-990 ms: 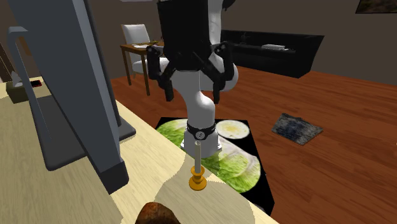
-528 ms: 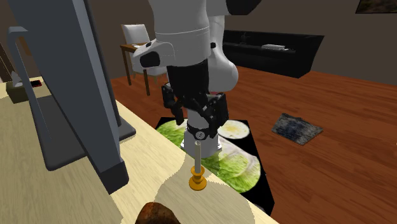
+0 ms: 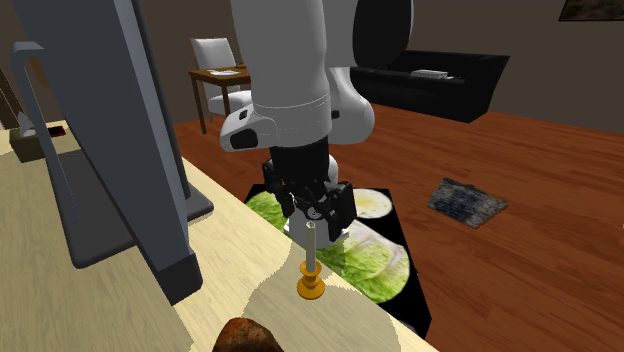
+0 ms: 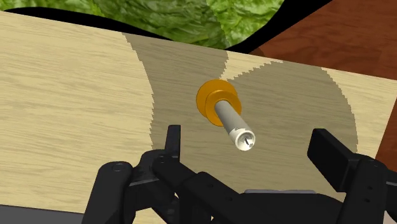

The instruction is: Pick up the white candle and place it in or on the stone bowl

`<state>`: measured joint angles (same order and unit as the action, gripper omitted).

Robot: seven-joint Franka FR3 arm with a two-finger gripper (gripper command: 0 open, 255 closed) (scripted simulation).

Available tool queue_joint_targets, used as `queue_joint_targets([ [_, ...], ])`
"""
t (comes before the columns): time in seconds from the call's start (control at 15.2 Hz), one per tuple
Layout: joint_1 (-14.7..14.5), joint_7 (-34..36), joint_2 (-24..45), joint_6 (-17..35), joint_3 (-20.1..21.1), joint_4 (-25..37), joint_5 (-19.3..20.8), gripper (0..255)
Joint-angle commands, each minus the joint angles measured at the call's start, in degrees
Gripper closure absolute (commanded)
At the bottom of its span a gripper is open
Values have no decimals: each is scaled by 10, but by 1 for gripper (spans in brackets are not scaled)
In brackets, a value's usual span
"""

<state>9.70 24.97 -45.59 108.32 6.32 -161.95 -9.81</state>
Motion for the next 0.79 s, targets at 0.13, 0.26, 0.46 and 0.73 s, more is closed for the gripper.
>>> queue_joint_targets([
  [0.13,-1,0,1,13,2,-11,-2,0],
  [0.26,-1,0,1,13,2,-11,-2,0],
  [0.46,-1,0,1,13,2,-11,-2,0],
  [0.73,-1,0,1,13,2,-11,-2,255],
])
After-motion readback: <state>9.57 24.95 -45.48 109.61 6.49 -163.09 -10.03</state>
